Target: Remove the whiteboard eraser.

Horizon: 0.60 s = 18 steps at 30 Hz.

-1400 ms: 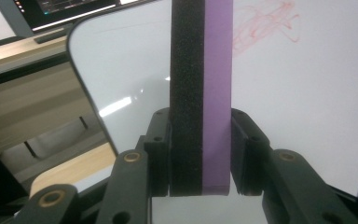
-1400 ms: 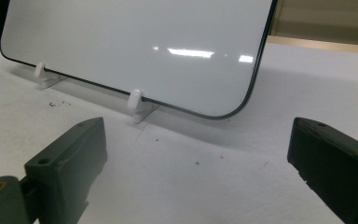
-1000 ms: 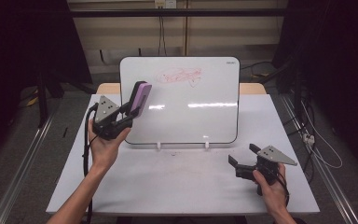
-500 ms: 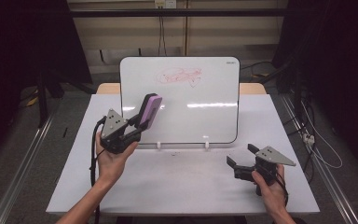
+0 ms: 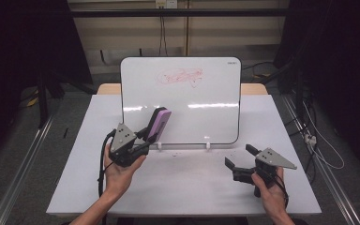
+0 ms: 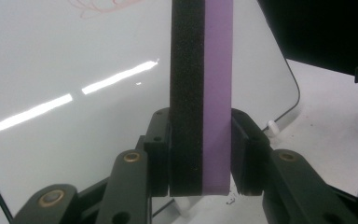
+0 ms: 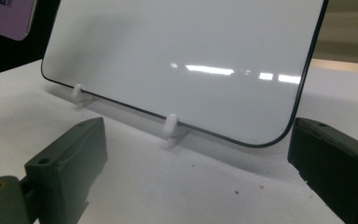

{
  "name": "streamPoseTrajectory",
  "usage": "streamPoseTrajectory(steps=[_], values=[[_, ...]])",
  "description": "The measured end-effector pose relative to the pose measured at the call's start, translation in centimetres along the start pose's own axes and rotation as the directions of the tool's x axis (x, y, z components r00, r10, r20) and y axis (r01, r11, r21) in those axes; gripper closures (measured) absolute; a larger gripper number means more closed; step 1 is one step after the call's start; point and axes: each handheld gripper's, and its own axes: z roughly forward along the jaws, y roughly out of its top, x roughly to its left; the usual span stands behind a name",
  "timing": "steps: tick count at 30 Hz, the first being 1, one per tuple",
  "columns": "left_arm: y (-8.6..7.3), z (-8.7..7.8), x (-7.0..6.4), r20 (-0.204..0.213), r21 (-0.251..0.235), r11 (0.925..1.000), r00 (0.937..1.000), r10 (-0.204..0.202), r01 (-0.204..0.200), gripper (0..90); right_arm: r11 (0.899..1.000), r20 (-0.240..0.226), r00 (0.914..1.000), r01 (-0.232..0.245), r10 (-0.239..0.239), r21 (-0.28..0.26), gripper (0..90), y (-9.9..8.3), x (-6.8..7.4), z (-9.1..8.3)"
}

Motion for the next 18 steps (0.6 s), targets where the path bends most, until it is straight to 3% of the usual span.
streamPoseTrajectory(steps=[18], values=[[-0.7, 0.5, -1.7, 0.038, 0.015, 0.9998, 0.9992, -0.013, 0.013, 64.0, 0.999, -0.048, 0.9988, -0.002, 0.000, -0.036, 4.0, 0.5, 1.2, 0.7]])
